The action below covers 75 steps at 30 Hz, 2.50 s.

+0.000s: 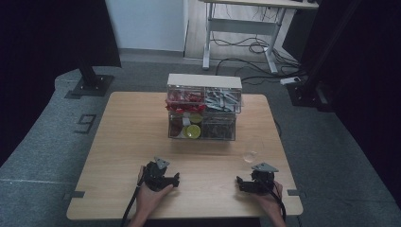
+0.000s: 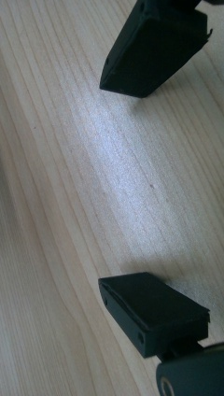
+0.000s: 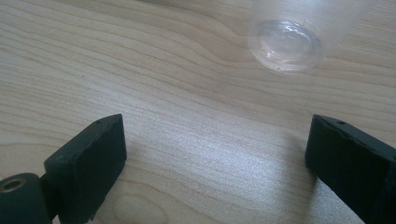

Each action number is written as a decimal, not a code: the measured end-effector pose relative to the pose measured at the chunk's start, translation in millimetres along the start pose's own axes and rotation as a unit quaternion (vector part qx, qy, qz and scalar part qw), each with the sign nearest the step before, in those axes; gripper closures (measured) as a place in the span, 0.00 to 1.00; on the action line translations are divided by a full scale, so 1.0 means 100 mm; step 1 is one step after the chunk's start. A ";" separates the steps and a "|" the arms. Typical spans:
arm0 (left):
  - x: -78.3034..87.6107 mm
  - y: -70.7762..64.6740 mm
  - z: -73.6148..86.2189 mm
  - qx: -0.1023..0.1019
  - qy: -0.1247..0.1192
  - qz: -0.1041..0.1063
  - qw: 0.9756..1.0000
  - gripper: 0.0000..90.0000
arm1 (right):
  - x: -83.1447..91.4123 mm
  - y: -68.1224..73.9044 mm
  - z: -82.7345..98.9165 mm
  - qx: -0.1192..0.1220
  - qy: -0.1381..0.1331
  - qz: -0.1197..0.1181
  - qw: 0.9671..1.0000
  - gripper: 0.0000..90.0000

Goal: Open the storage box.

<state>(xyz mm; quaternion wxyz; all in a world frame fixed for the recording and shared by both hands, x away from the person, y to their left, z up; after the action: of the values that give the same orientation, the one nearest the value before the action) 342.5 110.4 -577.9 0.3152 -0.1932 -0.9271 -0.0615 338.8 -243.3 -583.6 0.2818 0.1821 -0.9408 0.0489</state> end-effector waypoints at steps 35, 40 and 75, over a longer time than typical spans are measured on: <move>0.34 0.17 -0.10 0.031 -0.074 -0.022 0.997 0.42 | 0.03 0.00 0.01 -0.003 -0.010 0.009 1.000 0.16; 0.45 0.19 -0.15 0.039 -0.089 -0.013 0.995 0.56 | 0.04 0.01 0.01 -0.003 -0.011 0.012 1.000 0.16; 0.53 0.07 -0.55 0.036 -0.121 0.070 0.990 0.99 | 0.06 0.01 0.02 -0.006 -0.011 0.012 1.000 0.16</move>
<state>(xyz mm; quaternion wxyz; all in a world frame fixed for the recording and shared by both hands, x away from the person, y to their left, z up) 337.4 120.6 -502.2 0.2107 -0.2520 -0.9443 0.0177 333.0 -244.4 -582.2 0.2722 0.1698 -0.9461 0.0449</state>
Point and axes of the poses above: each handheld gripper's, and its own axes: x roughly backward along the jaws, z roughly out of its underside, y roughly to its left, the point moved 4 cm from there along -x, roughly forward along the jaws, and after that the axes turned 10 degrees about -y, right-handed, at the moved point
